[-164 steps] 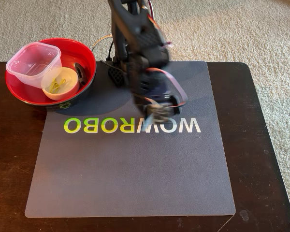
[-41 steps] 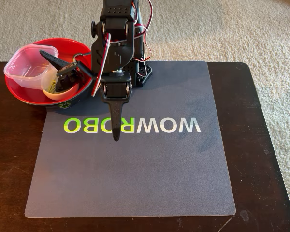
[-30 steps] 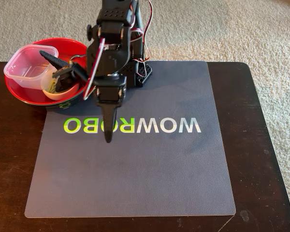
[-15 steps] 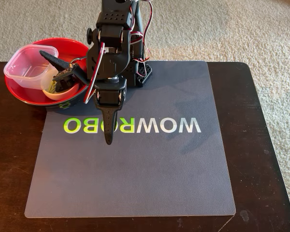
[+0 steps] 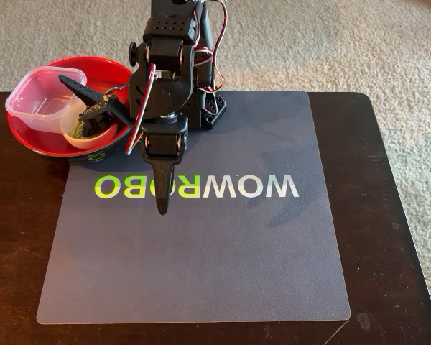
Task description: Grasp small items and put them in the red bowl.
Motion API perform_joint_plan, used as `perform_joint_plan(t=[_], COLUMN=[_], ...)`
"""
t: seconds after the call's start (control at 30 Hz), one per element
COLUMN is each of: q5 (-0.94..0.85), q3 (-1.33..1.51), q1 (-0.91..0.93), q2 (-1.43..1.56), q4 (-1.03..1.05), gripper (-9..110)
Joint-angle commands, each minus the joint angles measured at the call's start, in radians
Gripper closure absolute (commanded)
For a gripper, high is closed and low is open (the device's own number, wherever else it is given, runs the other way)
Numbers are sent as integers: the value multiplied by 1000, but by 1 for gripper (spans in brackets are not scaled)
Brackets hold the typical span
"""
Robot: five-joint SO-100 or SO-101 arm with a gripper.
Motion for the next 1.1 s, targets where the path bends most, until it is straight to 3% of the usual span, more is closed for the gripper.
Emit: perform_joint_plan(t=[0.0,1.07], q5=[8,29], q3=[-8,2], q1=[-20,-31], q2=[18,3], q4=[-14,-15], gripper=[79,79])
